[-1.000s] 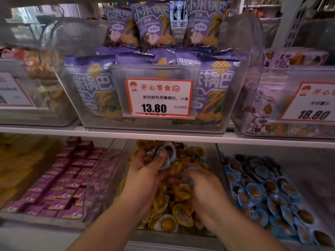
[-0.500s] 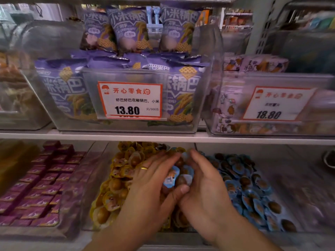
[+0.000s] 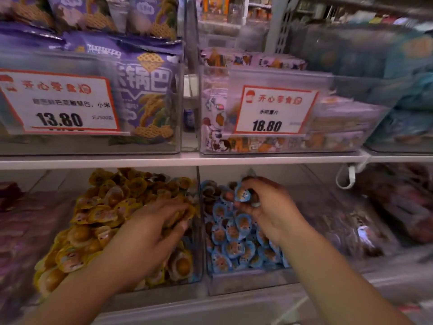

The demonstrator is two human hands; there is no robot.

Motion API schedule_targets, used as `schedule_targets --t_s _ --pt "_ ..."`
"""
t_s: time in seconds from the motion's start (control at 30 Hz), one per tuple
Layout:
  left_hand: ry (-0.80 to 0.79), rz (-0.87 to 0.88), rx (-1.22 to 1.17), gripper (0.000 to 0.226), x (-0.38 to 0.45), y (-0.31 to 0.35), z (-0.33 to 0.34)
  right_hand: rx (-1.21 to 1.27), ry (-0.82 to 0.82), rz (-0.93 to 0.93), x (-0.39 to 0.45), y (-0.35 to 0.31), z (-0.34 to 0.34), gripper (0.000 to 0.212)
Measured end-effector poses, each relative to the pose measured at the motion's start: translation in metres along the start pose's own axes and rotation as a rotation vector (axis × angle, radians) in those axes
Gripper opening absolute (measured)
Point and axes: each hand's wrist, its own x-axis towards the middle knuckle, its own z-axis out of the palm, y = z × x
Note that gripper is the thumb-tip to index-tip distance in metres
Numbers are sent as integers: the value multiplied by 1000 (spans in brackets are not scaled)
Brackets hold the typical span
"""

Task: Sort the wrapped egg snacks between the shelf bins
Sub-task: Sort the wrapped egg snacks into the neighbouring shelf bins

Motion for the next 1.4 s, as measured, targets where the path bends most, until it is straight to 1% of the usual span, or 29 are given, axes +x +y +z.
schedule_targets --t_s 0.07,0.1,0.13,0.17,0.2,0.23,0.27,0.3,0.33,0.4,0.43,0.47,0.5,0.53,0.57,0.6,0.73,0.8,0.87,0.93,1.03,1.1,1.13,1.17,1.2,1.23,1.27,1.33,1.4 --pt "-55 19 153 40 0 -12 4 72 -35 121 17 2 -1 10" --pt "-87 12 210 41 0 -17 5 81 -48 141 24 2 1 9" --pt "-115 3 251 43 0 -20 5 45 -46 142 30 2 4 16" --pt "-135 1 285 46 0 -23 5 -55 -37 122 36 3 7 26" --pt "-147 6 323 49 1 -26 5 -230 -9 84 38 5 9 34" --pt "-159 13 365 53 2 -27 4 -423 10 22 37 8 10 37" --pt "-172 19 402 58 3 -28 4 -582 9 -58 32 10 10 36" --pt "-184 21 432 62 4 -28 4 -670 -11 -125 26 13 12 31" --pt "-191 21 457 66 5 -28 5 -698 -57 -175 19 16 12 25" --pt "-204 22 497 69 10 -26 9 -620 -177 -213 7 27 13 15" --pt "-211 26 503 70 13 -24 12 -590 -256 -216 2 34 15 16" --pt "-220 34 500 70 17 -22 16 -602 -342 -231 -4 42 18 28" --pt "-232 39 494 67 21 -20 20 -638 -414 -257 -8 50 20 45" --pt "-247 41 490 62 25 -18 23 -678 -449 -287 -10 58 22 59" --pt "-259 39 491 57 29 -18 26 -706 -453 -316 -11 63 24 68" --pt "-260 39 495 52 31 -19 26 -719 -441 -334 -11 66 26 71" --pt "-214 52 536 37 35 -24 15 -697 -443 -410 -12 62 28 54" --pt "-185 45 535 28 37 -29 3 -707 -448 -443 -15 60 32 53" --pt "-126 -4 545 22 41 -38 -12 -689 -454 -456 -17 58 34 51" --pt "-80 -54 573 21 43 -46 -23 -671 -461 -453 -18 57 33 49" --pt "-101 -77 514 30 42 -46 -27 -683 -455 -428 -20 57 30 49" --pt "-72 -30 424 35 39 -32 -26 -699 -442 -410 -19 57 30 49" --pt "-47 20 364 32 37 -23 -23 -702 -436 -412 -19 57 30 50" --pt "-61 64 284 29 34 -14 -20 -703 -429 -413 -18 58 29 50" --pt "-132 90 199 30 29 -6 -15 -706 -419 -412 -18 58 29 50" --pt "-241 97 144 36 23 1 -9 -712 -410 -410 -17 59 29 50" --pt "-356 97 150 48 16 3 -2 -723 -405 -407 -17 60 30 50" --pt "-512 116 345 67 5 -2 11 -739 -402 -398 -16 60 31 50" --pt "-535 127 500 71 2 -7 16 -737 -402 -397 -16 60 31 50"
